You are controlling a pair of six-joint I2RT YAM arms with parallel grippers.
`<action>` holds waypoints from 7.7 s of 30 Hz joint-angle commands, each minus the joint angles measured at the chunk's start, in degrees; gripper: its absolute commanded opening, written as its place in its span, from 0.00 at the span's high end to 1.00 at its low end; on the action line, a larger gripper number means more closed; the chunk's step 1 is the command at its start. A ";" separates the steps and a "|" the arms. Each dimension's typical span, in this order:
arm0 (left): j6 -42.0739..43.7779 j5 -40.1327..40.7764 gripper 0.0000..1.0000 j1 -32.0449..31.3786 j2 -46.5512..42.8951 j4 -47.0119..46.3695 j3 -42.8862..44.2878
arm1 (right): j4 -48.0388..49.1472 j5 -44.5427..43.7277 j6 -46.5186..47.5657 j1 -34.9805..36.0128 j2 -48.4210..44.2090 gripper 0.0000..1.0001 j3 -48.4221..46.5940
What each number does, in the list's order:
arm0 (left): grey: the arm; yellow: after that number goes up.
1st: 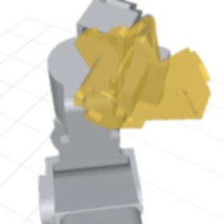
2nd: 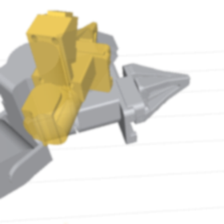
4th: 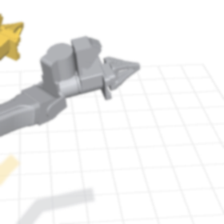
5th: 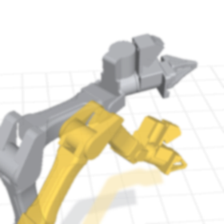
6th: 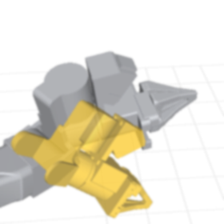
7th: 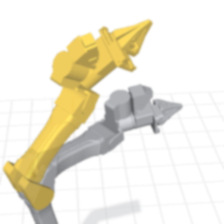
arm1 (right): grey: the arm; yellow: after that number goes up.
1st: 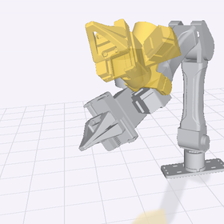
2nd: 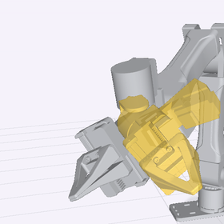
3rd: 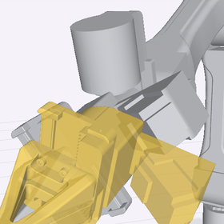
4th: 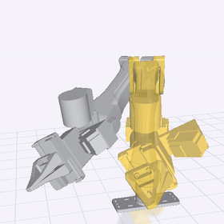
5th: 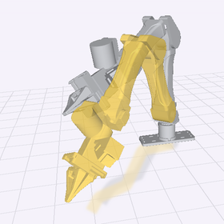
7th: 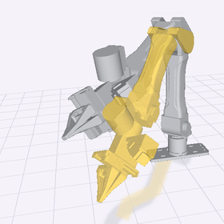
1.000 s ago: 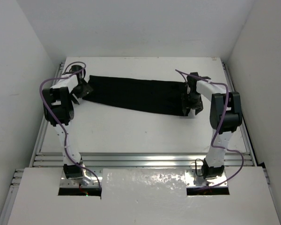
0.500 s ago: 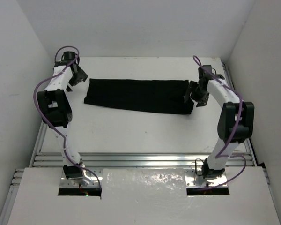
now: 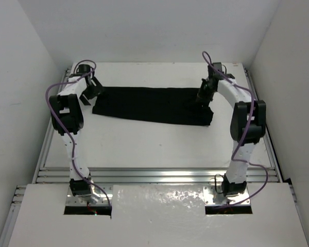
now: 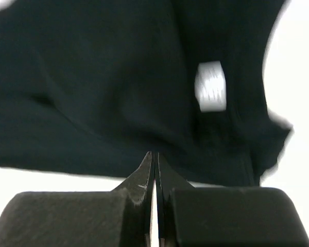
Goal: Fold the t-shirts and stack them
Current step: Rotate the tshirt 90 degrees, then grab the bottom of the folded rectangular tshirt with both arms, then fold the folded rectangular tshirt in 1/3 of the way
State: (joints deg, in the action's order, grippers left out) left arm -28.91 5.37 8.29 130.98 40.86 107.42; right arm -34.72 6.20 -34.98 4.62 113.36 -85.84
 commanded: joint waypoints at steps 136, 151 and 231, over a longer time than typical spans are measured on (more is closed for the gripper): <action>-6.77 -16.16 0.25 -28.59 -45.00 7.13 -44.44 | 8.17 24.47 -8.60 14.07 -40.57 0.26 41.57; -11.26 -24.17 0.51 -37.56 -44.50 -9.31 -69.09 | 34.09 26.58 -17.75 27.28 -39.28 0.38 66.50; -9.32 -15.21 1.00 -23.85 -19.71 -6.58 -24.80 | -5.44 14.28 -3.16 14.36 13.02 0.96 -14.70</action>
State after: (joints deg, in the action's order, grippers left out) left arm -36.56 -10.96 -16.47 110.00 36.77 80.25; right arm -39.20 19.81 -40.01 19.53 125.91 -96.86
